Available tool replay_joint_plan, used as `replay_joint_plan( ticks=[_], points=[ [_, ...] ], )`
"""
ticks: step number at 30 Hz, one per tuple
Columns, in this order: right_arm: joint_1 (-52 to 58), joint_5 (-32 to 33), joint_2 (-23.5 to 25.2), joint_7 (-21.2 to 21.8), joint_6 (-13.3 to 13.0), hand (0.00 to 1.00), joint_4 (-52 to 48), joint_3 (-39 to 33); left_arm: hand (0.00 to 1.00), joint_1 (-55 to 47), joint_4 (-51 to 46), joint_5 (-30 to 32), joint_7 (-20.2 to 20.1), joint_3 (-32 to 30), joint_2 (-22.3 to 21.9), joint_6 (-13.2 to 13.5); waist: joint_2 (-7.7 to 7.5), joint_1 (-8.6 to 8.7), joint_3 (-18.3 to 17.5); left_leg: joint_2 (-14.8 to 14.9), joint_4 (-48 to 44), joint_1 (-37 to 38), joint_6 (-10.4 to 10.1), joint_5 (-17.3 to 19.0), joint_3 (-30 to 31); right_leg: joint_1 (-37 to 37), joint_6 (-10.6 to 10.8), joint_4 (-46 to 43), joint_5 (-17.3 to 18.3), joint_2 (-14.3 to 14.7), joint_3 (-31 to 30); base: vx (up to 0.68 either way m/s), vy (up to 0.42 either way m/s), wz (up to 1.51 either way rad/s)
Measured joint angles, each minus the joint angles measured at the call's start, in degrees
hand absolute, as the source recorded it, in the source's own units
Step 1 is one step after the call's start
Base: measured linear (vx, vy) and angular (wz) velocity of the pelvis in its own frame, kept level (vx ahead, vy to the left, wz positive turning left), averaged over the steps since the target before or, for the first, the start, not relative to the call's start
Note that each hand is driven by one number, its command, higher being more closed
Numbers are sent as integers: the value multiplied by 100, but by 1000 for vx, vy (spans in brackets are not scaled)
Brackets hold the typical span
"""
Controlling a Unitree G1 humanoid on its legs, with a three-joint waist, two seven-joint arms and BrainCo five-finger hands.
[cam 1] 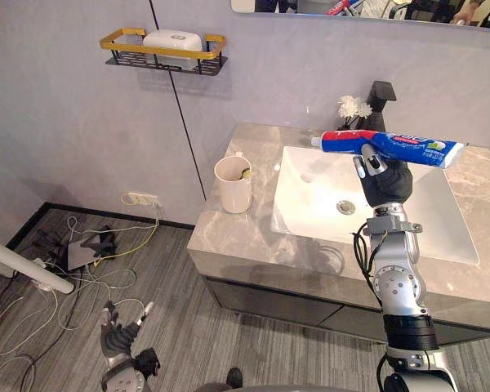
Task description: Organize washtable
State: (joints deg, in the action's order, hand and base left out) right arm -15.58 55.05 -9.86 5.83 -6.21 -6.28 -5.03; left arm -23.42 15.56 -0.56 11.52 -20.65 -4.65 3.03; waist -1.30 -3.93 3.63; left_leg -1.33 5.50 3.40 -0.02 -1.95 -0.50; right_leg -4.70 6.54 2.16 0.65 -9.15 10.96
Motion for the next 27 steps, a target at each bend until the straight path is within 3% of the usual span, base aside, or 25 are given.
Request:
replay_joint_plan(
  ticks=[9,16,23,27],
  points=[
    [-7,-17,-18,-117,4,100,293,151,0,130,1557,18,-212,503,85,-113,-84,-11,-47,19,-4,-18,-11,-11,20,5,0,0,0,16,5,-13,-9,1],
    [-129,-125,-138,-397,23,100,564,302,0,263,1969,15,-278,697,383,-125,-141,-17,-42,36,-6,-58,-23,-20,20,45,-2,0,-2,35,1,0,0,0],
    [-959,-112,-226,-555,48,100,990,587,0,345,2224,15,-277,765,543,-128,-179,-33,-24,34,-6,-64,-3,-34,46,37,-2,1,-2,34,14,0,0,0],
    [-1367,-92,-451,-604,61,100,1076,807,0,355,2228,10,-276,787,552,-128,-184,-133,-20,34,-6,-70,-3,-33,58,34,-2,0,-2,34,24,0,0,0]
  ],
)
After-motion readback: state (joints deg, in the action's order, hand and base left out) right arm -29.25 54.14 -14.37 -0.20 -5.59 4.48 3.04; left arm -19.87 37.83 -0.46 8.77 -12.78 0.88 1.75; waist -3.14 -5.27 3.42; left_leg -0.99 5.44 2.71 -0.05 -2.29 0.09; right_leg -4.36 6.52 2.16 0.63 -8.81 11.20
